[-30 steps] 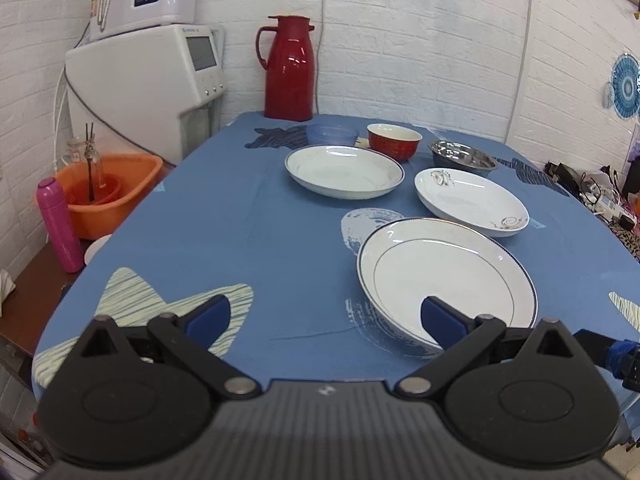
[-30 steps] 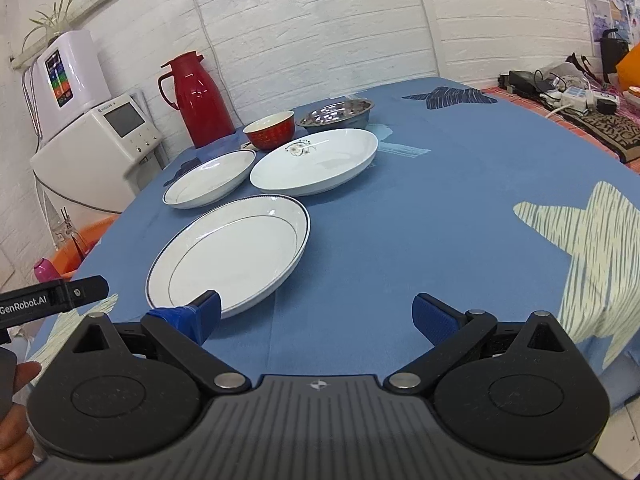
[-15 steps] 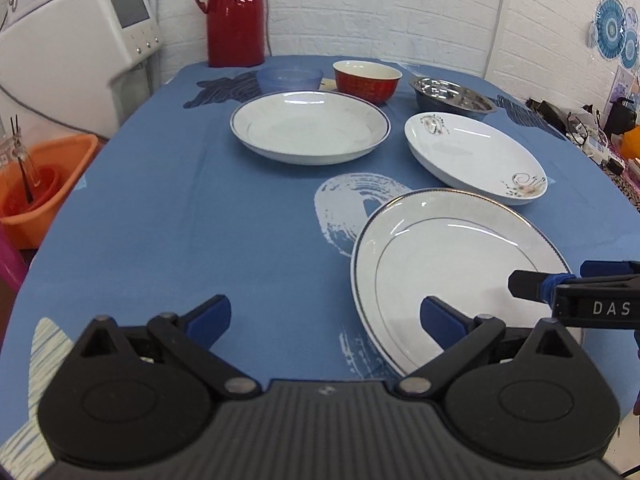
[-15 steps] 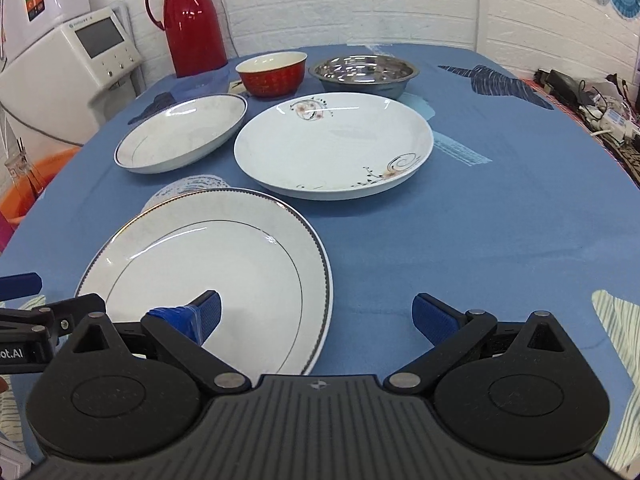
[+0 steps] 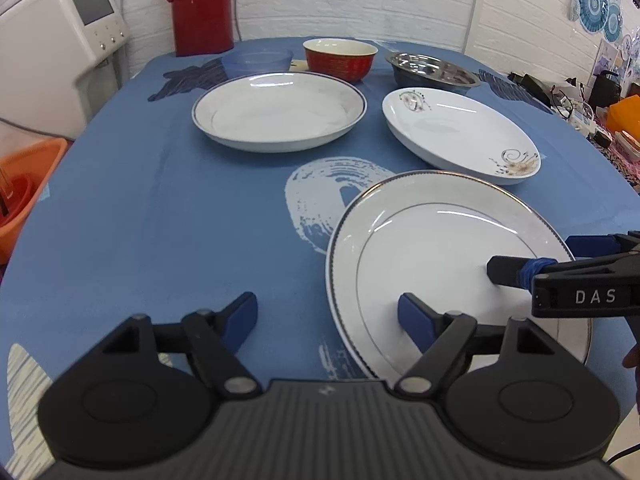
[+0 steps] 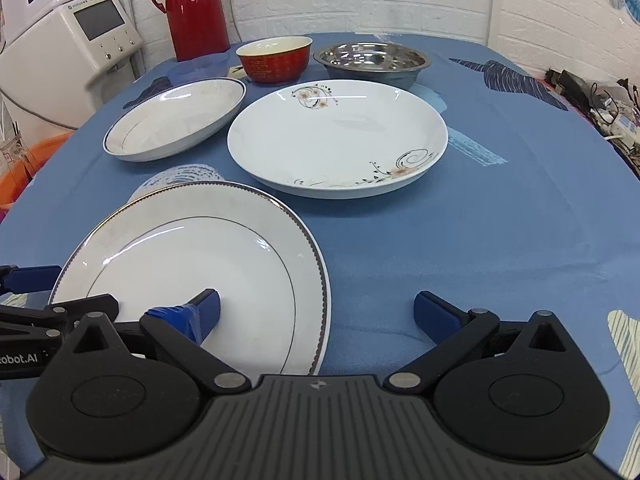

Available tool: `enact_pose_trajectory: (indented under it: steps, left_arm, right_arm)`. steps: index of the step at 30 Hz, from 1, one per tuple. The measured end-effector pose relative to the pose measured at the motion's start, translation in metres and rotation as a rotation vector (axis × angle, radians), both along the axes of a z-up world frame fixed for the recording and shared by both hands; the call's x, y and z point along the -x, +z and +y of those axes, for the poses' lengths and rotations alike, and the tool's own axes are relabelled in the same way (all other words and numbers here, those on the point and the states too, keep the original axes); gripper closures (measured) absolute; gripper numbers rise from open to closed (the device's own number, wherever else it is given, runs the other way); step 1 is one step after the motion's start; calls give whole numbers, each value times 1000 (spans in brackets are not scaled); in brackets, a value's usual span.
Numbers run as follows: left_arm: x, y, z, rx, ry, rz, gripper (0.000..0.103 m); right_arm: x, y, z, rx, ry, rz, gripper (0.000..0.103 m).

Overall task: Organize plates and bowls
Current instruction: 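Close the left tool on the gold-rimmed plate's rim while the right tool grips it, then carry the gold-rimmed plate with both tools over the plain white plate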

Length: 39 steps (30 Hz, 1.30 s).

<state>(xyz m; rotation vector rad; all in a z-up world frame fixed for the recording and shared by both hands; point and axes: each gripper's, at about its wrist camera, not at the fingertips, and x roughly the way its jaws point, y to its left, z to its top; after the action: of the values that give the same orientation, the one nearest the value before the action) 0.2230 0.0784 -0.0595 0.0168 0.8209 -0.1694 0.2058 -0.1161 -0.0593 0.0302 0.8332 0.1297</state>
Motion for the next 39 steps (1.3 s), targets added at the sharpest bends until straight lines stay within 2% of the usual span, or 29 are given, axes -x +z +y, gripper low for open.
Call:
enact_pose_trajectory:
  steps: [5, 8, 9, 10, 11, 12, 14, 18, 21, 27, 36, 39]
  left_arm:
    - [-2, 0, -1, -2, -6, 0, 21]
    - [-3, 0, -1, -2, -11, 2, 21]
    - [-3, 0, -1, -1, -13, 2, 21]
    - [-3, 0, -1, 1, -16, -2, 26]
    - [-2, 1, -1, 9, -22, -7, 36]
    - [-1, 3, -1, 21, -32, -8, 44]
    - [0, 5, -3, 55, -64, 3, 68]
    - [0, 5, -4, 94, -62, 13, 81]
    - [0, 6, 3, 105, -54, 21, 82]
    - [0, 8, 29, 97, 6, 30, 82]
    - [4, 29, 88, 48, 134, -18, 82]
    - [0, 27, 103, 36, 163, -13, 82]
  right_arm:
    - [4, 0, 3, 1, 100, -2, 15]
    - [6, 2, 0, 3, 133, -3, 24]
    - [6, 4, 0, 2, 148, -5, 38]
    - [7, 7, 0, -6, 165, -5, 61]
    - [7, 10, 1, -19, 185, 4, 71]
    - [6, 12, 3, -7, 188, 12, 71]
    - [4, 12, 3, -18, 186, 22, 72]
    - [9, 11, 4, -34, 161, 22, 71]
    - [14, 10, 10, -54, 152, 15, 69]
    - [14, 11, 23, -183, 166, 31, 66]
    - [-4, 24, 82, -221, 294, -5, 63]
    - [-11, 21, 100, -222, 317, 7, 61]
